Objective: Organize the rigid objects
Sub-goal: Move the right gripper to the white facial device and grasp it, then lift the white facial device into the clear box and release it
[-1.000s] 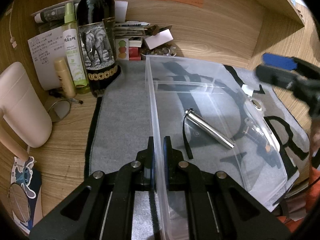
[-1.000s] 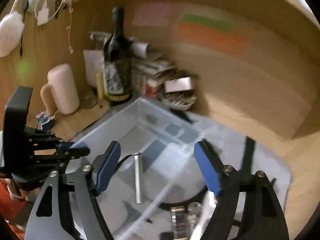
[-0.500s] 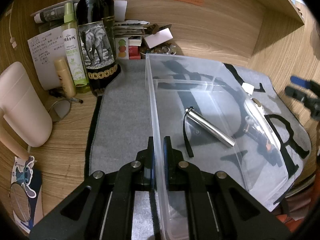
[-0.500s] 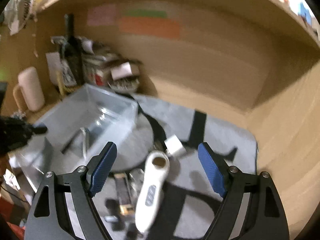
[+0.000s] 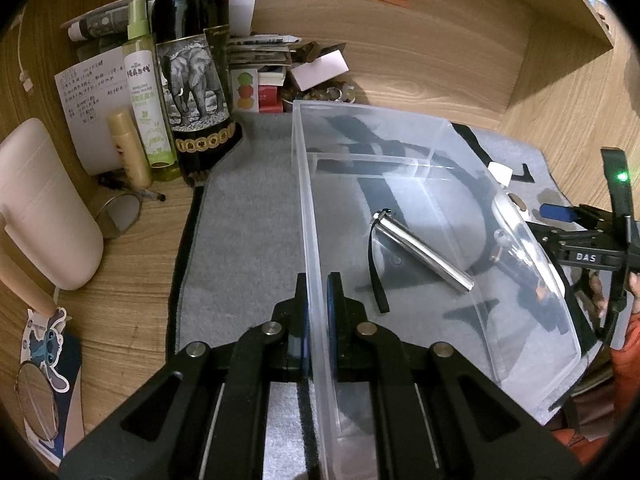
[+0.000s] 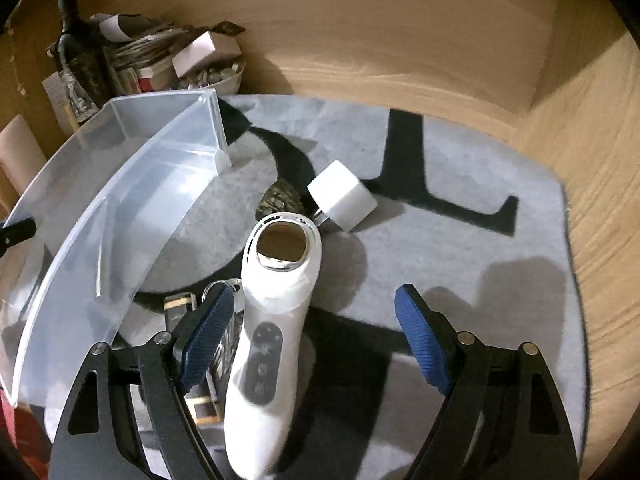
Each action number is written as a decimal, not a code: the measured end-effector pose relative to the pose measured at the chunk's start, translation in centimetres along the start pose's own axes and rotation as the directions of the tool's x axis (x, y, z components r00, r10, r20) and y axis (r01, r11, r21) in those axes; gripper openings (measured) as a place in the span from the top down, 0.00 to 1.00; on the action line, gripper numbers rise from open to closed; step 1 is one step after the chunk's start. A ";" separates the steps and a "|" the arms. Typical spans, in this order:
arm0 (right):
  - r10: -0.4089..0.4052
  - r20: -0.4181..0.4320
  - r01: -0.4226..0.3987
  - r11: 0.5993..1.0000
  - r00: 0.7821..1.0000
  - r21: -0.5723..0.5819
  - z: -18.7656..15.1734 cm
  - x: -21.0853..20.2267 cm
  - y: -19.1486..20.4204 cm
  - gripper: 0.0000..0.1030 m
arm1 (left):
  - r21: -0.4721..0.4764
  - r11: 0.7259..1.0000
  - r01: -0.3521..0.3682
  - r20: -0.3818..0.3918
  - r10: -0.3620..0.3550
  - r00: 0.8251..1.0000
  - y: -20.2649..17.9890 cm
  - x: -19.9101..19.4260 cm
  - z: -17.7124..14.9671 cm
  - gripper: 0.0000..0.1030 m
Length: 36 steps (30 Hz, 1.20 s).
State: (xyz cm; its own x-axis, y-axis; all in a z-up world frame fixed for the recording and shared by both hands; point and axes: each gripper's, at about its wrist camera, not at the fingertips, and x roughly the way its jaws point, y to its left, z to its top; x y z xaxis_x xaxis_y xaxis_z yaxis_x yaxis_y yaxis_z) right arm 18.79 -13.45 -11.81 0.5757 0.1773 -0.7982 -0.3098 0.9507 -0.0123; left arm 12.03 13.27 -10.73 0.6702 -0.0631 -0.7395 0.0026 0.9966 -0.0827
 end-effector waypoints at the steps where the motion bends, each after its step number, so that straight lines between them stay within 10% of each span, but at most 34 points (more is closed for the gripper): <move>1: 0.003 -0.004 -0.003 1.000 1.000 -0.001 0.1 0.4 0.1 0.22 | 0.000 1.000 0.000 0.000 0.000 1.000 0.0 0.0 0.0 0.94; 11: 0.075 -0.028 -0.075 0.997 0.997 -0.008 0.5 2.4 0.3 0.63 | -0.002 1.000 0.001 -0.009 -0.001 1.000 0.2 0.5 -0.1 0.94; 36: 0.065 0.256 -0.076 0.997 0.964 0.030 2.0 -7.8 -1.0 0.65 | -0.002 1.000 -0.006 -0.004 0.006 1.000 0.2 0.2 -0.1 0.94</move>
State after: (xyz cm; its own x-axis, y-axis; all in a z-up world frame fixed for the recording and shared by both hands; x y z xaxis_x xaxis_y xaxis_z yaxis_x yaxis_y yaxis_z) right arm 16.12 -15.25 -4.37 0.7287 0.2982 -0.6165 -0.3293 0.9419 0.0664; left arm 12.08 13.41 -11.02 0.6675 -0.0569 -0.7424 -0.0030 0.9969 -0.0791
